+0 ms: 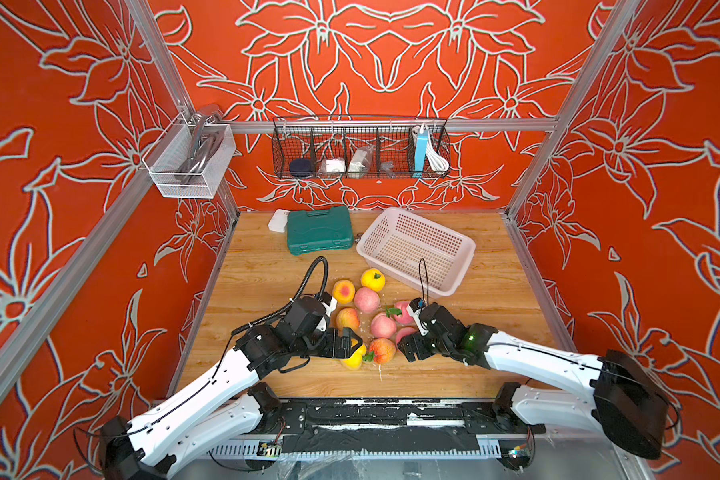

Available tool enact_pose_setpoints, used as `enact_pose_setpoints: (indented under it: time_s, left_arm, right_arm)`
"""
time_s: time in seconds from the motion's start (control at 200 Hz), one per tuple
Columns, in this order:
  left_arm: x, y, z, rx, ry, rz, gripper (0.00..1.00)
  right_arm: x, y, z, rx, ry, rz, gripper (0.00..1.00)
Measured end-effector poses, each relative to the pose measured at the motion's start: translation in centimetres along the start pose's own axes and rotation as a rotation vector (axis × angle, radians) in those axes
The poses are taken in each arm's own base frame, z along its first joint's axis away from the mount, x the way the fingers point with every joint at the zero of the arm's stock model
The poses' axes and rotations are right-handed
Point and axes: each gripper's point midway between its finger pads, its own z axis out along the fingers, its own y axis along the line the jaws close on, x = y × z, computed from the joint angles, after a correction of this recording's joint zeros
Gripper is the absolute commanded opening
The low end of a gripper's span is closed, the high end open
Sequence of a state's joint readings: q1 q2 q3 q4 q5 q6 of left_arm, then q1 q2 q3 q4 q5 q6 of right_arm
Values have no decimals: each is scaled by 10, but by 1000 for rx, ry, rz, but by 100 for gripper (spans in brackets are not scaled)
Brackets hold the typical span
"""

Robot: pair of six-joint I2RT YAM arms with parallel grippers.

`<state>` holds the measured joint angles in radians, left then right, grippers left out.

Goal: Put the peaches into the basket
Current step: Pick up the peach from the center of the board.

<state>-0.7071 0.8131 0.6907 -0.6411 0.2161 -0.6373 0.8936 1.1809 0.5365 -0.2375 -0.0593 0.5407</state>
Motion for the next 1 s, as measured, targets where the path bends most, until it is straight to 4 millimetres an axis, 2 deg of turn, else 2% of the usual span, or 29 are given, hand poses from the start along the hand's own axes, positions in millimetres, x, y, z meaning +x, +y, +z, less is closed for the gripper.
enact_pose_setpoints:
  time_s: [0.135,0.325,0.606,0.776,1.001]
  left_arm:
    - [0,-1,0,5,1,0,98]
    - [-1,-2,0,11,-3,2,98]
    - [-3,-3,3,10,-2,3,98]
    - [-3,-2,4,3,0,1,98]
    - [-8,-3,7,-13,2,6,98]
  right_arm:
    - [-1,1,3,-3,-1,3,87]
    - [0,1,5,-7,0,8,70]
    - [2,1,2,-15,-3,12,63]
    - [-1,4,-17,-34,-36,12,64]
    - [-3,4,-55,-42,-75,4,64]
